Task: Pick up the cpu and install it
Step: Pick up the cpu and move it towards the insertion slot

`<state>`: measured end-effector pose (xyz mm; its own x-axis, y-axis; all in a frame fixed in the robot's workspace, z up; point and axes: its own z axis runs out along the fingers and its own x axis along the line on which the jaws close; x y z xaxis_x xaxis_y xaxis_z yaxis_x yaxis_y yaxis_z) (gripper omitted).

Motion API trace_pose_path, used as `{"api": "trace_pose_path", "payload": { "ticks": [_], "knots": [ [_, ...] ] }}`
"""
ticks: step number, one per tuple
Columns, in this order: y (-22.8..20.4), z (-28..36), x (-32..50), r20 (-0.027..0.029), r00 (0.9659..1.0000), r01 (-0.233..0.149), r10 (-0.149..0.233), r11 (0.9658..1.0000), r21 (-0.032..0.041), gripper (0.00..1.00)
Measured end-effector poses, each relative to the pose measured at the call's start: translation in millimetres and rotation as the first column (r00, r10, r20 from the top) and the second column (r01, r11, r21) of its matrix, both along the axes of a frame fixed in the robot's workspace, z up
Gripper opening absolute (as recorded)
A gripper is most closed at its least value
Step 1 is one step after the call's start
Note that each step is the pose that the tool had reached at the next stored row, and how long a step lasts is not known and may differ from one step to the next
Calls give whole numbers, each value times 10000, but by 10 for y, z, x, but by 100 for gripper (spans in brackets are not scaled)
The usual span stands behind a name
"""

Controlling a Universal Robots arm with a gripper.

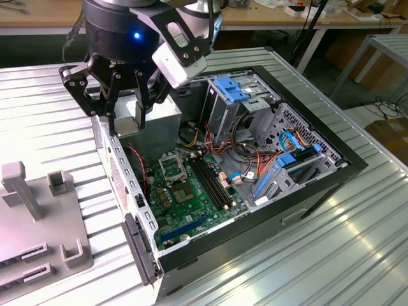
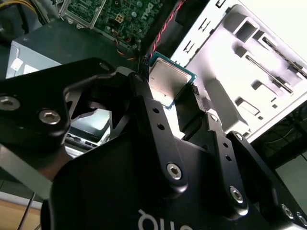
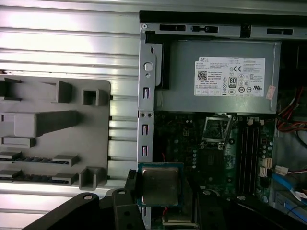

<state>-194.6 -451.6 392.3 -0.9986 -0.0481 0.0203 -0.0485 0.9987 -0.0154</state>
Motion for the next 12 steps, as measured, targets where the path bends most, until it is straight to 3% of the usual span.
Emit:
{"api": "trace_pose_path", "payload": {
  "ticks": [8,12],
  "knots": [
    [0,-3,226,0,10000,-1,1,10000,0,47],
    [-1,-8,301,0,10000,0,0,10000,0,47]
  ]
}}
